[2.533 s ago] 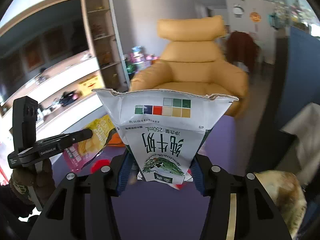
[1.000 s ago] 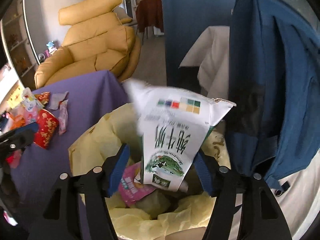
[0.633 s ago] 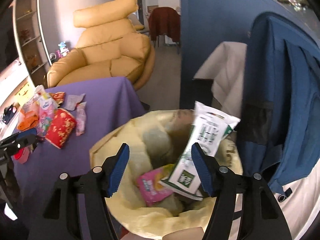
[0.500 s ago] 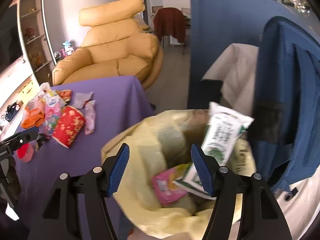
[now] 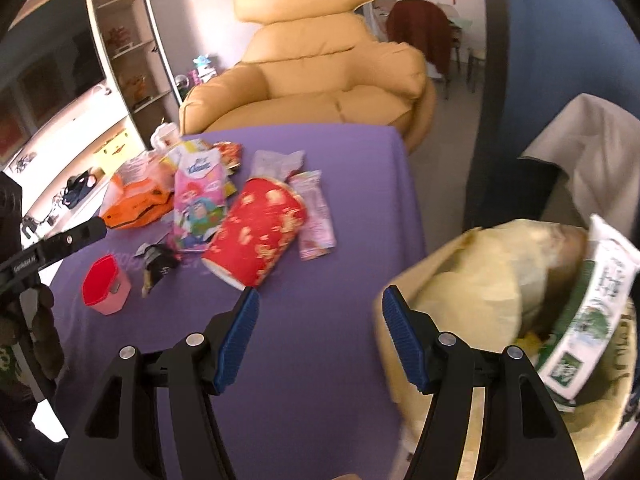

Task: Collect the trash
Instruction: 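Return both tools to the table and approach the grey wrapper with left tool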

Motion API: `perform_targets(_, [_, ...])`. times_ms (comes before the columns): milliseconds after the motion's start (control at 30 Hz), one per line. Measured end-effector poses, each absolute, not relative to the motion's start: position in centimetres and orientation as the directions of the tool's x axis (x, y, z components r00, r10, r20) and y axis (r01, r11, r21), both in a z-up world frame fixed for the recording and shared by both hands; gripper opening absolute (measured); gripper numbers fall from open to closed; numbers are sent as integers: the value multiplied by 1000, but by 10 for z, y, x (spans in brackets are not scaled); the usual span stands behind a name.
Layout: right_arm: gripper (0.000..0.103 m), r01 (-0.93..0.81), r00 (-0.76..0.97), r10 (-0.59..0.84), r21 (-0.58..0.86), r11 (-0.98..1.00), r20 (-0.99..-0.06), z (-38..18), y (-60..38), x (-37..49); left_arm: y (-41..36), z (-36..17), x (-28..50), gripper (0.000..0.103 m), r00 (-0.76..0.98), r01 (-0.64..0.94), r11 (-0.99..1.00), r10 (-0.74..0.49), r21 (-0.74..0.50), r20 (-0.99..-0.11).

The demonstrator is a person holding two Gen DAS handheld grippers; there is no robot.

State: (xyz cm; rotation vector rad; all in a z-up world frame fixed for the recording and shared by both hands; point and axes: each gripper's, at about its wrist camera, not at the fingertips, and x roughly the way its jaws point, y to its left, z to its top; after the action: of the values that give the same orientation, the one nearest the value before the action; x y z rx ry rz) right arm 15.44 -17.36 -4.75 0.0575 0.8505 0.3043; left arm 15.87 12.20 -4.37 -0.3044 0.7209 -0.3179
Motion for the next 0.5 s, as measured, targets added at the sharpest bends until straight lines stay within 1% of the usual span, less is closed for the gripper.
perform_targets(100, [61, -253, 606, 306, 187, 949, -734, -54, -161, 157, 132, -50, 163, 55, 682, 172, 906, -393, -387, -617])
perform_targets(167, [61, -257, 603, 313, 192, 947, -734, -57, -155, 156, 131, -54, 164, 55, 657, 198, 904, -409, -379, -633])
perform_targets(333, [61, -263, 600, 307, 181, 948, -738, -64, -146, 153, 115, -60, 169, 55, 635, 249, 934, -358, -257, -684])
perform_targets(400, [61, -266, 599, 310, 181, 947, -739, -66, -146, 150, 111, -65, 174, 55, 609, 271, 938, -342, -217, -716])
perform_targets(500, [61, -264, 599, 311, 184, 947, -738, -69, -147, 147, 108, -70, 176, 55, 602, 280, 944, -313, -173, -735])
